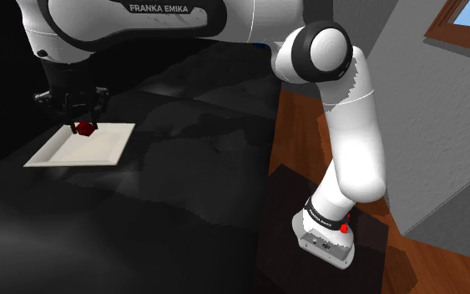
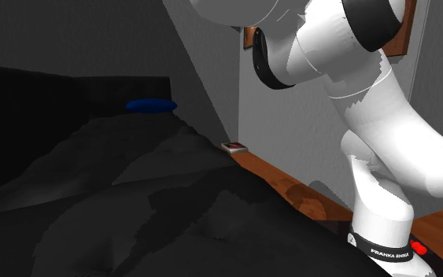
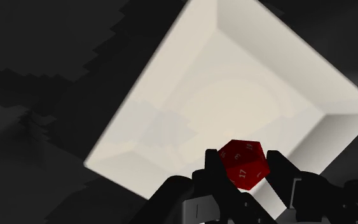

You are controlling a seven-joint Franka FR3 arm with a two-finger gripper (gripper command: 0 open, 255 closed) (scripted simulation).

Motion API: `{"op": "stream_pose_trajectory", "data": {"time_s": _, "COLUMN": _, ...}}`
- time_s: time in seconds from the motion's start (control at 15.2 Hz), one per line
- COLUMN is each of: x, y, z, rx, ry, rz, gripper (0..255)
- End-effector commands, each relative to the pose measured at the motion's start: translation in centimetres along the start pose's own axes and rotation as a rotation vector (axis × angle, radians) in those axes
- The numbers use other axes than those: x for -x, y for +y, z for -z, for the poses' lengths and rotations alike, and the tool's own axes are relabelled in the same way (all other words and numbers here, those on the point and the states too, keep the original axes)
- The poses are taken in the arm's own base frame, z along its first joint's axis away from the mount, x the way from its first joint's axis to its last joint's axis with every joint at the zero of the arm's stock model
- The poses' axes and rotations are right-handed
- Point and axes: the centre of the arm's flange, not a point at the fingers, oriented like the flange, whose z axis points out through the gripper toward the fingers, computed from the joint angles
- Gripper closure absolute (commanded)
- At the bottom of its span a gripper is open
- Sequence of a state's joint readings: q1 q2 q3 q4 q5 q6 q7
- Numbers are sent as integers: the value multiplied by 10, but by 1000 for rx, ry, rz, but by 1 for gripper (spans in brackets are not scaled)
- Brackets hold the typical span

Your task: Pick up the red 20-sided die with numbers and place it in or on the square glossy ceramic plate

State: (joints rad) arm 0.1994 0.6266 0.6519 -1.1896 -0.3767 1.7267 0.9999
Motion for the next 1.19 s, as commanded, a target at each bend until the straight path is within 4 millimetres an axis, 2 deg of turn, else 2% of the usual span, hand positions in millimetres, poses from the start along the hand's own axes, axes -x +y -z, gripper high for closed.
{"op": "stream_pose_trajectory", "data": {"time_s": 0.0, "x": 0, "y": 0, "z": 0, "rx": 0, "ry": 0, "rz": 0, "gripper": 255}}
{"op": "stream_pose_trajectory", "data": {"time_s": 0.07, "x": 0, "y": 0, "z": 0, "rx": 0, "ry": 0, "rz": 0, "gripper": 0}}
{"op": "stream_pose_trajectory", "data": {"time_s": 0.4, "x": 0, "y": 0, "z": 0, "rx": 0, "ry": 0, "rz": 0, "gripper": 0}}
{"op": "stream_pose_trajectory", "data": {"time_s": 0.66, "x": 0, "y": 0, "z": 50, "rx": 0, "ry": 0, "rz": 0, "gripper": 0}}
{"op": "stream_pose_trajectory", "data": {"time_s": 1.12, "x": 0, "y": 0, "z": 50, "rx": 0, "ry": 0, "rz": 0, "gripper": 0}}
